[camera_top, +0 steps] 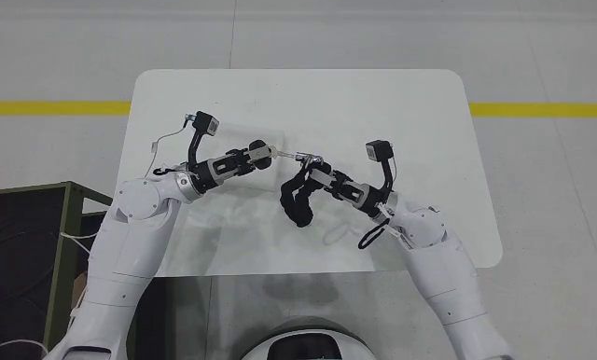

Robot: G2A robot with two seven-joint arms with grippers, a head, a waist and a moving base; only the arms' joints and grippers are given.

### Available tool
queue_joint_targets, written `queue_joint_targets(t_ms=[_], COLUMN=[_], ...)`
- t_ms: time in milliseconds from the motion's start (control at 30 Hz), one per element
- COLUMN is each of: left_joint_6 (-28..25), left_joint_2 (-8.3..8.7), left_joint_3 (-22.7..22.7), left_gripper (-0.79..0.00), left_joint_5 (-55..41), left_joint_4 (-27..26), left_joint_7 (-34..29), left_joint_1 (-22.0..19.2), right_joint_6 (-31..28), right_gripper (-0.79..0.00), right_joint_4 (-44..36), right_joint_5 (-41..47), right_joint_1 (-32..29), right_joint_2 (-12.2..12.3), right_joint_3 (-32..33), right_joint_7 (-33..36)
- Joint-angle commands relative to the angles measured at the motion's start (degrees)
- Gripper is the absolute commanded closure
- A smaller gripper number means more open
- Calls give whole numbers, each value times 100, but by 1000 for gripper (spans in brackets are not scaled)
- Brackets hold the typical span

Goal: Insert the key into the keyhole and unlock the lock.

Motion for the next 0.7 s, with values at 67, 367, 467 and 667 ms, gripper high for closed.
queue_joint_targets(t_ms=[67, 367, 467, 667], left_joint_6=[19, 44, 50, 35], left_joint_2=[-7, -20, -26, -46], left_joint_3=[-5, -33, -30, -1], left_gripper=[0, 0, 0, 0], left_joint_5=[2, 55, 51, -15], left_joint_4=[-25, -69, -72, -88], left_joint_7=[-25, -19, -21, -24], left_joint_1=[15, 47, 50, 46], right_joint_6=[-43, -107, -124, -158], right_gripper=[0, 0, 0, 0], right_joint_4=[-44, -80, -90, -124], right_joint_5=[-21, -11, -40, -97], right_joint_1=[-21, -40, -39, -64], right_joint_2=[12, 42, 50, 76], right_joint_3=[-6, -21, -31, -30], right_joint_7=[-25, -49, -65, -64])
